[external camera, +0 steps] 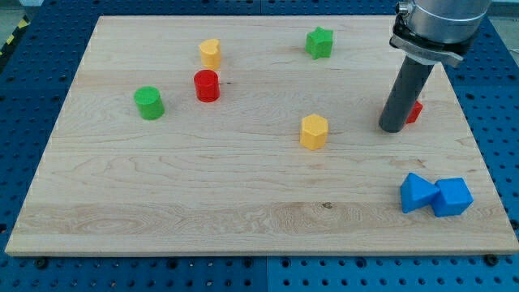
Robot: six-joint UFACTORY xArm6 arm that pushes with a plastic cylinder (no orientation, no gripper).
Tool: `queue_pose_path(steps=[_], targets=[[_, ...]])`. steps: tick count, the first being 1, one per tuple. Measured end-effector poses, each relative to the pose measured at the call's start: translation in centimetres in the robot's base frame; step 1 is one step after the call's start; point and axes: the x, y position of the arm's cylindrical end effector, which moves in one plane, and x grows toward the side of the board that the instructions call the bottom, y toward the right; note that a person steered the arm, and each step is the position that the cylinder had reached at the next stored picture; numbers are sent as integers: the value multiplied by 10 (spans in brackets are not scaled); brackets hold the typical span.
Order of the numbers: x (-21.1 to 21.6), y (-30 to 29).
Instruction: Move the red circle towards right side
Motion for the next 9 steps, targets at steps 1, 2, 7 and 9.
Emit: queue_pose_path(steps=[1,2,7,9], targets=[[-21,6],[-23,6],[-23,-296],[-23,-333]])
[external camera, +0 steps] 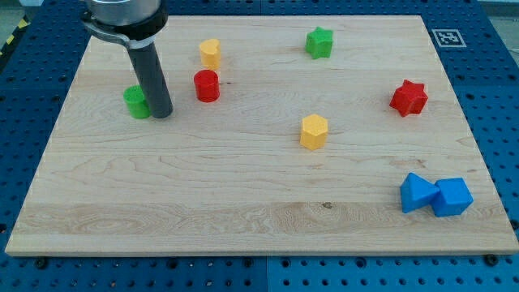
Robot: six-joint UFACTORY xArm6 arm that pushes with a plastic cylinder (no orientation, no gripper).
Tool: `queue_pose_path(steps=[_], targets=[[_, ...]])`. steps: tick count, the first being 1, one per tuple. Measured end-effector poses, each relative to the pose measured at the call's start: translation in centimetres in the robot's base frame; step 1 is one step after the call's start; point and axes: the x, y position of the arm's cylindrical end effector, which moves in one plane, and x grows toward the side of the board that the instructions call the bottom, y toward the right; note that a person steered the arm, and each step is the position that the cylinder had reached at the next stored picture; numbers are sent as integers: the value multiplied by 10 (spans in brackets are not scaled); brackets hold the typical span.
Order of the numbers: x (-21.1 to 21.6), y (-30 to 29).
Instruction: Move the red circle towards right side
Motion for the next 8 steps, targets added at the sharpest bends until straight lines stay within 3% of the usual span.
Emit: queue_pose_path(steps=[5,8], targets=[[-48,-2],[-48,92]])
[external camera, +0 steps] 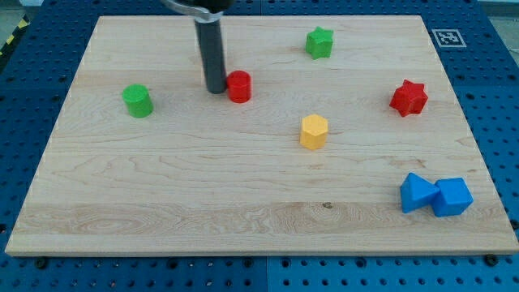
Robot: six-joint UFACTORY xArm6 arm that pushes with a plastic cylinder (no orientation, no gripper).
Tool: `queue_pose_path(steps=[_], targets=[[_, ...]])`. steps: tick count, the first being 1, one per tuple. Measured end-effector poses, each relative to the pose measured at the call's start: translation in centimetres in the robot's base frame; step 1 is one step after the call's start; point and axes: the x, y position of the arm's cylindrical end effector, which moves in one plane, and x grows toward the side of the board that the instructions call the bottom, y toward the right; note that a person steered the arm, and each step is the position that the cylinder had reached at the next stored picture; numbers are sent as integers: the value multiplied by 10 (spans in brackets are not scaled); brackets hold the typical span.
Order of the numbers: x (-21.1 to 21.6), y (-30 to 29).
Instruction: Move the red circle towards right side
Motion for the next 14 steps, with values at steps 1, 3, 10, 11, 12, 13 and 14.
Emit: queue_pose_path(steps=[1,3,10,11,12,13,14], targets=[[0,34],[0,82],[28,123],[28,158],[28,175],[29,174],[9,168]])
